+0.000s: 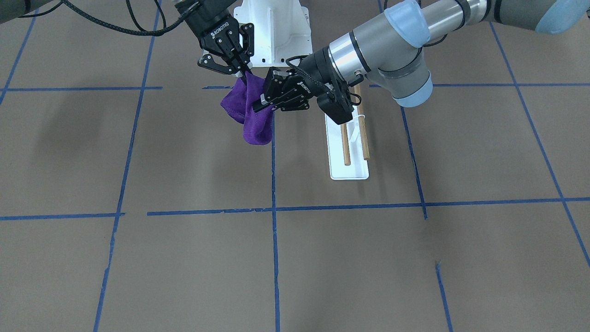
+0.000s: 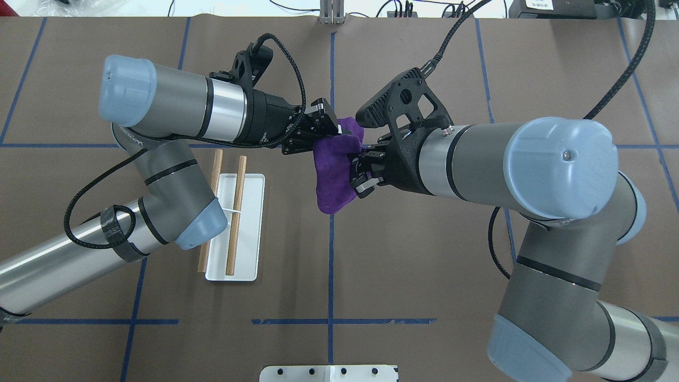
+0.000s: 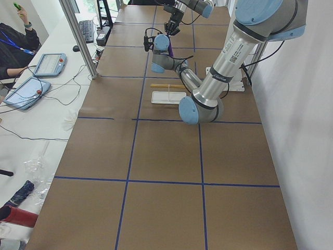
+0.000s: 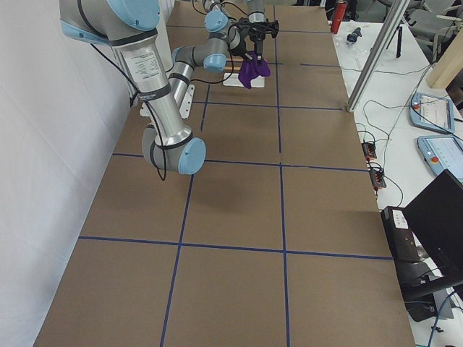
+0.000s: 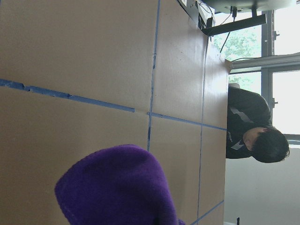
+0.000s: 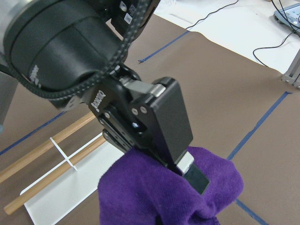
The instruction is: Hang towel on rack
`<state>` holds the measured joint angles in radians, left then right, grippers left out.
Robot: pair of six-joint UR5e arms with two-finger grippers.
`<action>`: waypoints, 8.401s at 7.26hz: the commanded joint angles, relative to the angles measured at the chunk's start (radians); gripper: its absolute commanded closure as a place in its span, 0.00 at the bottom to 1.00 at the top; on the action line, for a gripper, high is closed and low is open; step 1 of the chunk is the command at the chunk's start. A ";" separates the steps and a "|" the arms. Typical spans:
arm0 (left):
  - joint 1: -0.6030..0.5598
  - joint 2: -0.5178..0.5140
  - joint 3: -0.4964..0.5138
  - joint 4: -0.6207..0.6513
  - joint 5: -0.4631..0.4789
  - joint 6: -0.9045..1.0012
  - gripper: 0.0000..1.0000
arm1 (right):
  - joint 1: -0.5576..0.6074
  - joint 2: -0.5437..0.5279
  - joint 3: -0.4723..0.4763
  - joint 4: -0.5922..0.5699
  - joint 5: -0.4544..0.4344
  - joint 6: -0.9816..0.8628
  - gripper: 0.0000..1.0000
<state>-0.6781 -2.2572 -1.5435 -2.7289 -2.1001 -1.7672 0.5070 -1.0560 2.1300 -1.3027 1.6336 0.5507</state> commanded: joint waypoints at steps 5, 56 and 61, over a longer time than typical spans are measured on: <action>-0.029 -0.001 -0.006 -0.012 0.000 -0.005 1.00 | 0.008 -0.027 0.027 -0.018 0.011 0.005 0.01; -0.556 0.441 -0.648 1.693 0.045 1.602 0.00 | 0.979 -0.604 -0.240 -0.408 0.617 -0.612 0.00; -0.857 0.537 -0.221 1.567 -0.110 2.088 0.00 | 1.077 -0.598 -0.548 -0.191 0.764 -0.641 0.00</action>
<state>-1.5101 -1.7681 -1.8331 -1.0846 -2.1920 0.2512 1.5710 -1.6549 1.6739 -1.5866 2.3856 -0.0731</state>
